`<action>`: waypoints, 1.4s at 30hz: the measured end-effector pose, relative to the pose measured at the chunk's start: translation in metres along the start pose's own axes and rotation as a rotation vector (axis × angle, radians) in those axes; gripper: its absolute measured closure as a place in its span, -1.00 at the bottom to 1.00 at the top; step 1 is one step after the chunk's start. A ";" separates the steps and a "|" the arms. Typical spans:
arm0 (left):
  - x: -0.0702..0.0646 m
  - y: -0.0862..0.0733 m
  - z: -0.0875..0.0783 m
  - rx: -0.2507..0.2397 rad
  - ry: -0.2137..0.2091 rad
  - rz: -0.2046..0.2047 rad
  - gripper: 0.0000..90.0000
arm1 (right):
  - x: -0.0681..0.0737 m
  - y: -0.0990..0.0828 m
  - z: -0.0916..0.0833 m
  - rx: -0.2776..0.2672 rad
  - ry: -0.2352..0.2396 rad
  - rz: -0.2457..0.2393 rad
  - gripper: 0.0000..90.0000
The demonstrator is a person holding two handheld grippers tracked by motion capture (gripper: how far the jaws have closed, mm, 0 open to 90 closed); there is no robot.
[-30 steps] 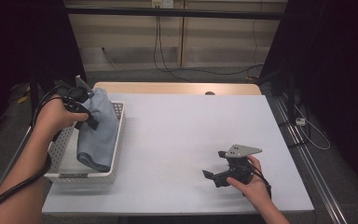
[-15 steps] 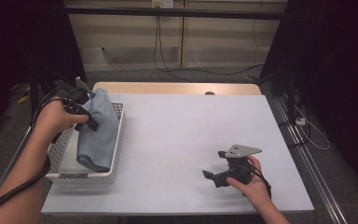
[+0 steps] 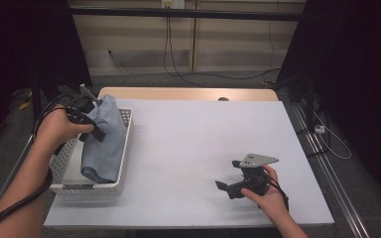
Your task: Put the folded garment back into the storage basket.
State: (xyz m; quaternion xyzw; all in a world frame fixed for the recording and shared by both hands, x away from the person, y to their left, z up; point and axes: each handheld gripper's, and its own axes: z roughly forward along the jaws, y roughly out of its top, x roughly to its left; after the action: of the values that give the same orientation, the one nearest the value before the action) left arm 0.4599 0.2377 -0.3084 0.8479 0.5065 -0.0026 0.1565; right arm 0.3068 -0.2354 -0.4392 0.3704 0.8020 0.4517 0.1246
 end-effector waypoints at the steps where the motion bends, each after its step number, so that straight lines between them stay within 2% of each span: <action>1: 0.000 0.000 0.000 0.001 -0.002 -0.002 0.63 | 0.000 0.000 0.000 0.000 0.000 0.000 -0.94; 14: -0.002 -0.002 0.002 0.000 -0.004 0.000 0.63 | 0.000 0.000 0.001 0.000 0.001 -0.002 -0.94; 27: -0.003 -0.007 0.003 0.007 -0.025 -0.003 0.63 | 0.002 0.001 0.001 0.001 0.001 -0.005 -0.94; 42: -0.003 -0.016 0.005 -0.007 -0.048 -0.013 0.63 | 0.003 0.001 0.001 0.002 0.000 -0.010 -0.94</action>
State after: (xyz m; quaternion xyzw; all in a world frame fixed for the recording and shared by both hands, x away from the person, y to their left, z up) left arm 0.4454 0.2413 -0.3167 0.8439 0.5080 -0.0222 0.1714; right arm 0.3058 -0.2324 -0.4385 0.3667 0.8043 0.4501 0.1265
